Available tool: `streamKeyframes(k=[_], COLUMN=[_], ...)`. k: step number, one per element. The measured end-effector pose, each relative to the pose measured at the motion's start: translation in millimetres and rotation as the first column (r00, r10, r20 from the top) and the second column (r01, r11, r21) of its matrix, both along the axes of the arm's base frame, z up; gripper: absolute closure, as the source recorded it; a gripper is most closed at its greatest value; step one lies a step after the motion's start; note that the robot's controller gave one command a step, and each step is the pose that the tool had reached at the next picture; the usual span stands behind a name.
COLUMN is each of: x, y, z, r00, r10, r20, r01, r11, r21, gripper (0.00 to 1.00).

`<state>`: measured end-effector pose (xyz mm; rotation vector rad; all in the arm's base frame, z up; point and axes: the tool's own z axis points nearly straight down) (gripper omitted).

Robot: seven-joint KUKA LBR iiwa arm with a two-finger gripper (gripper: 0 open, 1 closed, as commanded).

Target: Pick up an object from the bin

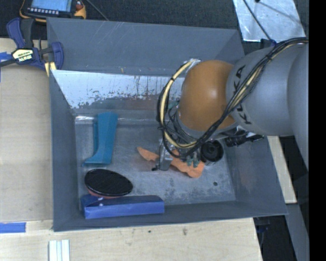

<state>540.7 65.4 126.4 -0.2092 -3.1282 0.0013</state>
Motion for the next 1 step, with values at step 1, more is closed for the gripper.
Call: streamKeyframes(k=[1], x=[17.4], y=[12.0], z=[117.5], r00=[1.000], r10=[0.026], r20=[0.008], r01=[-0.026], r11=[1.000], r21=[0.001], gripper=[1.00])
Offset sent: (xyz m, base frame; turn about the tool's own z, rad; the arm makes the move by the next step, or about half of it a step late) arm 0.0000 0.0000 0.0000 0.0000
